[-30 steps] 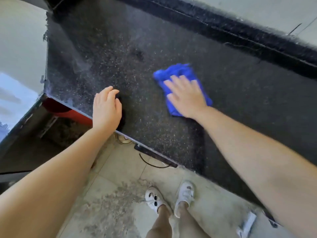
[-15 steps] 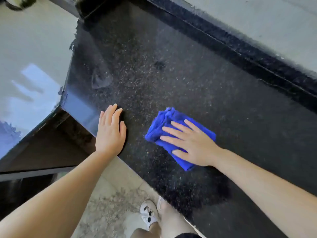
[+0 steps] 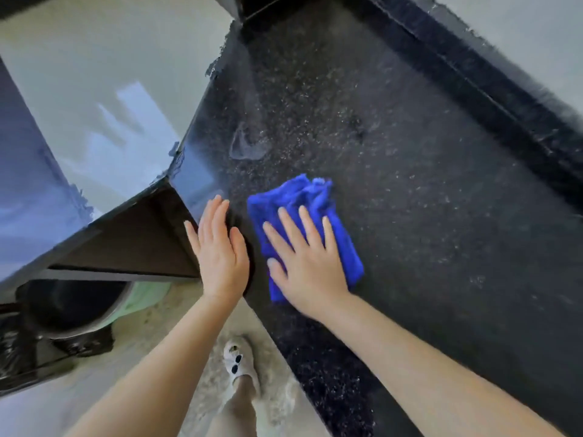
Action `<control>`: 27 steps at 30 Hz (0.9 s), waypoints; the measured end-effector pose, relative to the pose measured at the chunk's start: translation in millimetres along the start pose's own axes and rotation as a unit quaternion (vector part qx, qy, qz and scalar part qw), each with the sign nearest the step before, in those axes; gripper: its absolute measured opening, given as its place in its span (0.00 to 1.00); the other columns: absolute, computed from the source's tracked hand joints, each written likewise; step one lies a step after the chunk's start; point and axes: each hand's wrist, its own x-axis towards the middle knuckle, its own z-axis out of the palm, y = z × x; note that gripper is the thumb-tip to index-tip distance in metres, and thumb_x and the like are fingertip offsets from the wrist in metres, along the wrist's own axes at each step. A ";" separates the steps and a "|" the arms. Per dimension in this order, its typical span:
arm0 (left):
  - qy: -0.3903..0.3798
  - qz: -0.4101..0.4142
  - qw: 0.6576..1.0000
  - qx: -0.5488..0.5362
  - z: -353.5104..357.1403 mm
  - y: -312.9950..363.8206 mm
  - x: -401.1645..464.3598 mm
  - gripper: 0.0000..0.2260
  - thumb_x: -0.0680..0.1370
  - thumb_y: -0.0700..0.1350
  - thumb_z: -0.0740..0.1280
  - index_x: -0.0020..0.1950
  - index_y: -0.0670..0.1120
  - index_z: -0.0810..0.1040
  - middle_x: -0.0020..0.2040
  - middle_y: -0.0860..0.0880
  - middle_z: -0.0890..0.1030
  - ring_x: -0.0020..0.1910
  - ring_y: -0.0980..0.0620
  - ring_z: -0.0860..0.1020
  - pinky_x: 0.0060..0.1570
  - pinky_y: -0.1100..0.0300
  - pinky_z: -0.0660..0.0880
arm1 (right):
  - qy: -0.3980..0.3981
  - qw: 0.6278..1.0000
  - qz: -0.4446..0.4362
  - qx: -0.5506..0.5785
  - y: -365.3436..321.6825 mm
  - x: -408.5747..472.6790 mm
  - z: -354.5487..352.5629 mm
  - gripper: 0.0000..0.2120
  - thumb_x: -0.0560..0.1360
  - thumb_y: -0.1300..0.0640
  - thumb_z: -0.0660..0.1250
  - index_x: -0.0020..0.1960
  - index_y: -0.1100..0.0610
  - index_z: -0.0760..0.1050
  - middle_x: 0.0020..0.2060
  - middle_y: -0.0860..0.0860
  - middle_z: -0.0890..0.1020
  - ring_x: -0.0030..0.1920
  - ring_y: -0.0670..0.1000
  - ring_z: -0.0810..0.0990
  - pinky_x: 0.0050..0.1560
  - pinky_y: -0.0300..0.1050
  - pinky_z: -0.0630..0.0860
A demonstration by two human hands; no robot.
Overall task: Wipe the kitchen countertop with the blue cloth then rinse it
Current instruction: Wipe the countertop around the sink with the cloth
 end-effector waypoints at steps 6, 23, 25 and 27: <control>-0.045 -0.011 0.999 -0.005 -20.6 -30.8 43.4 0.19 0.77 0.38 0.56 0.68 0.36 0.67 0.70 0.39 0.67 0.71 0.41 0.62 0.70 0.41 0.57 | -0.078 0.969 -0.227 -0.058 64.4 -9.3 -13.2 0.24 0.74 0.44 0.55 0.70 0.44 0.64 0.71 0.47 0.68 0.71 0.54 0.64 0.69 0.56 0.55; -0.032 0.083 0.994 -0.059 -7.0 -65.7 148.7 0.19 0.77 0.42 0.55 0.67 0.38 0.67 0.68 0.41 0.71 0.69 0.46 0.64 0.67 0.44 0.64 | -0.083 0.986 -0.126 -0.065 38.5 182.9 -9.1 0.25 0.76 0.44 0.50 0.73 0.46 0.62 0.73 0.48 0.65 0.73 0.55 0.61 0.70 0.58 0.53; -0.041 0.089 0.994 -0.044 -6.9 -66.9 148.8 0.18 0.77 0.42 0.55 0.66 0.41 0.68 0.68 0.43 0.71 0.69 0.48 0.64 0.67 0.45 0.65 | -0.061 0.995 0.019 -0.079 84.8 237.0 -18.3 0.28 0.76 0.42 0.46 0.74 0.46 0.58 0.75 0.49 0.61 0.74 0.57 0.58 0.70 0.61 0.53; -0.050 0.093 0.994 -0.040 -6.4 -66.7 148.6 0.17 0.78 0.42 0.55 0.66 0.42 0.69 0.68 0.44 0.72 0.69 0.49 0.64 0.66 0.45 0.66 | -0.049 0.982 0.173 -0.060 106.9 294.0 -23.4 0.26 0.78 0.42 0.46 0.76 0.44 0.52 0.77 0.47 0.53 0.76 0.55 0.50 0.72 0.62 0.48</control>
